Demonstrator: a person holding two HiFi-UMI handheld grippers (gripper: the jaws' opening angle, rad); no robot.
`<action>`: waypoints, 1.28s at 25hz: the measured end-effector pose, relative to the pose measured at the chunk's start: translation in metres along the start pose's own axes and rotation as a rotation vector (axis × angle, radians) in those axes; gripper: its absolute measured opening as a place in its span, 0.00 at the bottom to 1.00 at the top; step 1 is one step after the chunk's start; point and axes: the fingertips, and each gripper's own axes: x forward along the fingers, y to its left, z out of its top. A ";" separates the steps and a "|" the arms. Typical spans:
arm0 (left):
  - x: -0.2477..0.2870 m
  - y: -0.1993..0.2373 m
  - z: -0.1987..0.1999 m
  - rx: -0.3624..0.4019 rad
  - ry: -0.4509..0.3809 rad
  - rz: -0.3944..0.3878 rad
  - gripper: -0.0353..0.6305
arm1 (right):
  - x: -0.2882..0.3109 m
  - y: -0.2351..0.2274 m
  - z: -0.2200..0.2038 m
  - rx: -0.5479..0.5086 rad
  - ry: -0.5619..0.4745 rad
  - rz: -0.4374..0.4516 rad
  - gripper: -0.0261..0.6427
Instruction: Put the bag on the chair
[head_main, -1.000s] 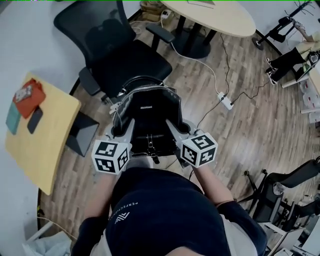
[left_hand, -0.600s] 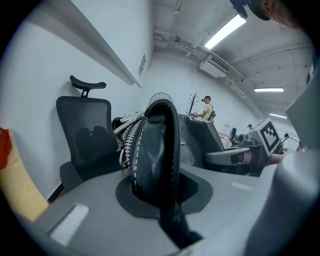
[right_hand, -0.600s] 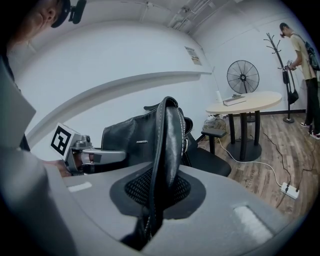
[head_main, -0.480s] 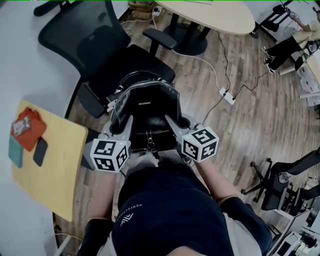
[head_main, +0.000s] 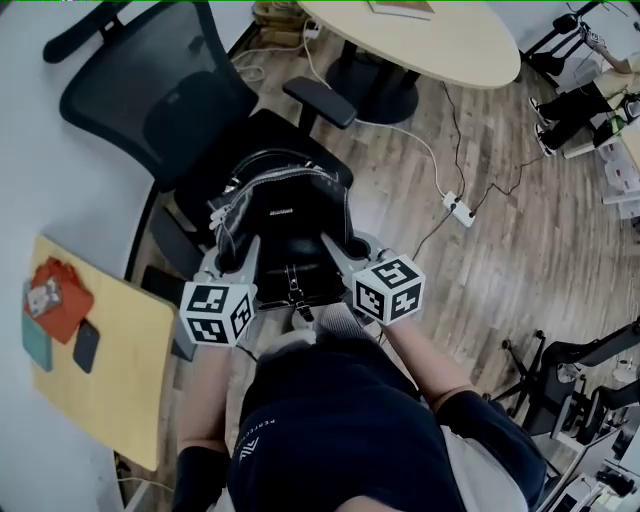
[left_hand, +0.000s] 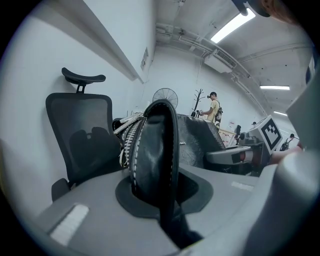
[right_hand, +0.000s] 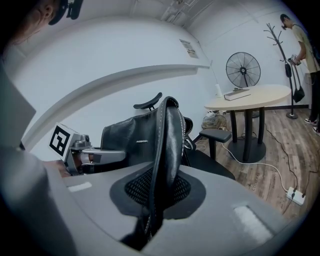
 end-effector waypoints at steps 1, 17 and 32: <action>0.008 0.005 0.004 -0.003 0.006 0.004 0.15 | 0.007 -0.006 0.005 0.001 0.005 0.001 0.08; 0.146 0.072 0.044 0.054 0.081 -0.009 0.15 | 0.110 -0.110 0.043 0.082 -0.001 -0.041 0.09; 0.238 0.112 0.029 0.094 0.138 -0.051 0.20 | 0.163 -0.170 0.025 0.157 -0.011 -0.146 0.09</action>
